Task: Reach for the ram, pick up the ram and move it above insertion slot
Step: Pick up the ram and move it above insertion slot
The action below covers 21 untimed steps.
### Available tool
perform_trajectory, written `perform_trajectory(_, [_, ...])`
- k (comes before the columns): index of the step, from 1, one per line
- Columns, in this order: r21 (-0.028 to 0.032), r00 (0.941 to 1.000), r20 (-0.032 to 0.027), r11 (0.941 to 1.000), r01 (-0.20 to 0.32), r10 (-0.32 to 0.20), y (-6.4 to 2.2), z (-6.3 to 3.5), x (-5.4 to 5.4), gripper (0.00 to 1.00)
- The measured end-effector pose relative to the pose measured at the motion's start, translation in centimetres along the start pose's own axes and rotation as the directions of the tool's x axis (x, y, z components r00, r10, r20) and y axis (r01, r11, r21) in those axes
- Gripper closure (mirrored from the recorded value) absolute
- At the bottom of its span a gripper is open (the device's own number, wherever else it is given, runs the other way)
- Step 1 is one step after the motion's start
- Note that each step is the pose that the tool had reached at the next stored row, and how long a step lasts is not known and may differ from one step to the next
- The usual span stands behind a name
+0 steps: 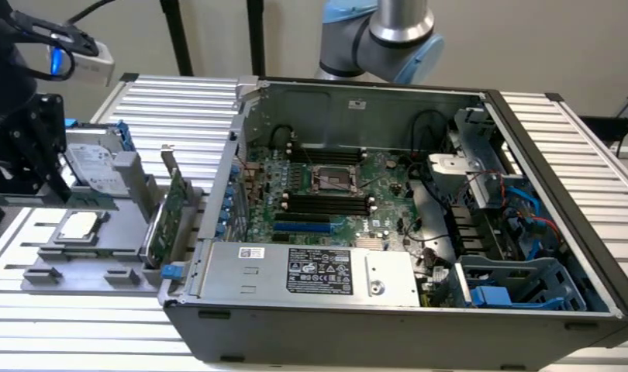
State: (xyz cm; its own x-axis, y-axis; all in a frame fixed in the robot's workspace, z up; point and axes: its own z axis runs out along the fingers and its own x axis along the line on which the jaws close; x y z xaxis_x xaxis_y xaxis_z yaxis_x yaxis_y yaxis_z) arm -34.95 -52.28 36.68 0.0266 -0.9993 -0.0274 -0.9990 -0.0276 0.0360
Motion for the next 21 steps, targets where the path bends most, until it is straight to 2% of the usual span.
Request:
perform_trajectory(3, [-0.0033, 1.0000, 0.0014, 1.0000, 0.002, -0.002, -1.08, -1.33, 0.0, 0.86])
perform_trajectory(6, [-0.0056, 1.0000, 0.0029, 1.0000, 0.003, -0.003, -2.35, -2.21, 0.0, 0.86])
perform_trajectory(21, [-0.0081, 1.0000, 0.0080, 1.0000, 0.003, -0.003, -9.14, -3.56, 0.1, 0.86])
